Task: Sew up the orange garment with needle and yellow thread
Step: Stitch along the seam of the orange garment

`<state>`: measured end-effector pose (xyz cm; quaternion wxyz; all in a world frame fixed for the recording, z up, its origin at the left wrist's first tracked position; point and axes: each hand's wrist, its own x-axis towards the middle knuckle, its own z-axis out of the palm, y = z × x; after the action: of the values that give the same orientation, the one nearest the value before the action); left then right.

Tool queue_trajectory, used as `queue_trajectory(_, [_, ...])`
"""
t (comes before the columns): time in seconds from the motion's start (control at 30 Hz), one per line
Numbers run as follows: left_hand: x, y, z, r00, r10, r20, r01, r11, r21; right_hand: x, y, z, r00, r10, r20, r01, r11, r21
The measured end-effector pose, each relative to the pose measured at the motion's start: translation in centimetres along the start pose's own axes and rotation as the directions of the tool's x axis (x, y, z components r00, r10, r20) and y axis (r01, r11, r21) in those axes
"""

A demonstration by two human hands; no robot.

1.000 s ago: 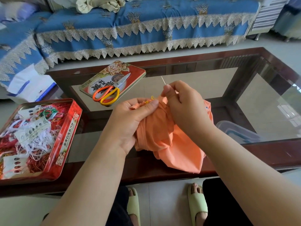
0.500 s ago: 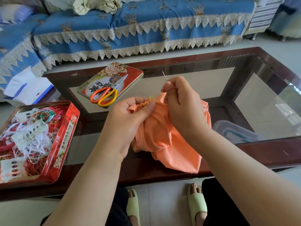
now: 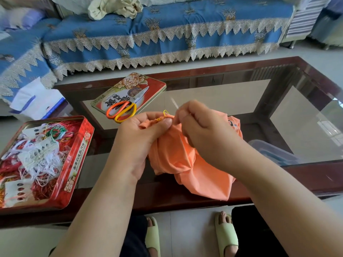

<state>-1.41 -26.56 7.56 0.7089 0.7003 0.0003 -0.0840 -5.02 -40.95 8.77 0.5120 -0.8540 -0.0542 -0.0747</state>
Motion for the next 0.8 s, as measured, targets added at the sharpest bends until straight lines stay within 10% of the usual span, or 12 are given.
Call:
queue_trajectory(0.2, [0.07, 0.07, -0.52, 0.999, 0.023, -0.040, -0.024, 1.000, -0.014, -0.46, 0.12, 0.50, 0.987, 0.008, 0.163, 0.034, 0.967, -0.251])
queue_trajectory(0.8, [0.11, 0.16, -0.78, 0.999, 0.050, -0.015, -0.051, 0.994, -0.095, -0.24, -0.05, 0.21, 0.982, 0.062, 0.176, -0.020, 0.973, -0.231])
